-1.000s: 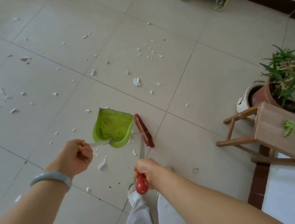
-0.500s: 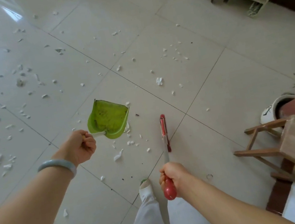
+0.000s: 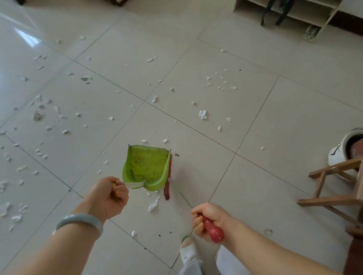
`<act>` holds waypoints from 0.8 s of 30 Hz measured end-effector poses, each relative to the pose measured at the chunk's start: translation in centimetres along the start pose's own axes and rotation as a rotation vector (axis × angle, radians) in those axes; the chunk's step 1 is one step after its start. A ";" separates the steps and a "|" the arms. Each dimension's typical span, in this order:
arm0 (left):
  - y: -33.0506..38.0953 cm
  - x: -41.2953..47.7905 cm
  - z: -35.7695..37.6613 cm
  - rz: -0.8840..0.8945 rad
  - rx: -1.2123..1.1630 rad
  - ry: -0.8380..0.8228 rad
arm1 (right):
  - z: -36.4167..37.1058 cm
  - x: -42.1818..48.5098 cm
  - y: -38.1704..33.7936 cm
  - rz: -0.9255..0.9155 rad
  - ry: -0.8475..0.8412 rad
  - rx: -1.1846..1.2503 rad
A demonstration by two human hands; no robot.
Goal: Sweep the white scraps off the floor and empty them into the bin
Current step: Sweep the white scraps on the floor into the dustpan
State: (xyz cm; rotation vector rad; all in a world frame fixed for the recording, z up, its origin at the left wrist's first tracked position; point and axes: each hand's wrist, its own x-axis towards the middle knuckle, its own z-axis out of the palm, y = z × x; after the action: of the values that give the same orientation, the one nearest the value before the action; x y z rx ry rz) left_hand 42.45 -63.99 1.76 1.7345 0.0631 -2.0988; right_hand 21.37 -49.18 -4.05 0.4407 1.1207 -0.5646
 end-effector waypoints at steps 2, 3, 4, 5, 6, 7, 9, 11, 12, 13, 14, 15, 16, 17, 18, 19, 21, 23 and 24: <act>0.3 0.1 0.8 0.014 0.011 0.003 | -0.5 -0.7 -0.9 -0.030 0.017 -0.024; 0.4 0.3 1.5 0.023 0.027 0.008 | -1.1 -1.3 -1.4 -0.046 0.032 -0.030; 0.5 0.5 2.2 0.033 0.050 0.017 | -1.9 -1.9 -1.9 -0.062 0.059 -0.033; 0.5 0.8 3.1 0.042 0.080 0.024 | -2.9 -2.6 -2.6 -0.081 0.095 -0.039; 0.5 1.2 4.1 0.047 0.107 0.025 | -4.2 -3.3 -3.4 -0.107 0.139 -0.048; 0.4 1.5 5.2 0.048 0.125 0.020 | -5.5 -4.1 -4.2 -0.133 0.189 -0.058; 0.4 2.2 7.5 0.044 0.138 0.007 | -8.0 -5.5 -6.2 -0.197 0.299 -0.093; 0.2 3.0 10.0 0.035 0.146 -0.009 | -10.6 -6.6 -8.4 -0.256 0.394 -0.120; 0.1 3.5 11.1 0.034 0.145 -0.012 | -11.9 -7.0 -9.6 -0.280 0.435 -0.119; -0.1 4.0 12.6 0.029 0.145 -0.015 | -13.5 -7.4 -11.0 -0.297 0.470 -0.110; -0.3 4.3 13.9 0.026 0.144 -0.018 | -14.8 -7.7 -12.2 -0.312 0.497 -0.103; -0.6 4.7 15.3 0.021 0.138 -0.025 | -16.2 -8.0 -13.7 -0.322 0.520 -0.100; -0.9 5.1 17.0 0.016 0.135 -0.032 | -17.7 -8.4 -15.3 -0.335 0.542 -0.094; -1.2 5.4 18.4 0.007 0.129 -0.040 | -19.1 -8.7 -16.6 -0.344 0.563 -0.090; -1.5 5.7 19.8 -0.001 0.127 -0.044 | -20.4 -9.0 -18.0 -0.345 0.579 -0.087; -1.8 6.1 21.5 -0.014 0.122 -0.049 | -21.8 -9.3 -19.4 -0.340 0.592 -0.091; -2.3 6.6 23.9 -0.031 0.101 -0.055 | -24.1 -9.7 -21.5 -0.324 0.604 -0.098; -2.7 7.0 26.1 -0.038 0.077 -0.062 | -26.1 -10.0 -23.5 -0.298 0.623 -0.102; -2.9 7.2 27.2 -0.041 0.067 -0.065 | -26.9 -10.1 -24.6 -0.284 0.629 -0.116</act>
State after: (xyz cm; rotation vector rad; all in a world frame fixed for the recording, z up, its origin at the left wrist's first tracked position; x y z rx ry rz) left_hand 15.19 -71.36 0.36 1.7147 0.0103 -2.2092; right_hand -16.37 -50.30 -6.03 0.3680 1.8290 -0.6214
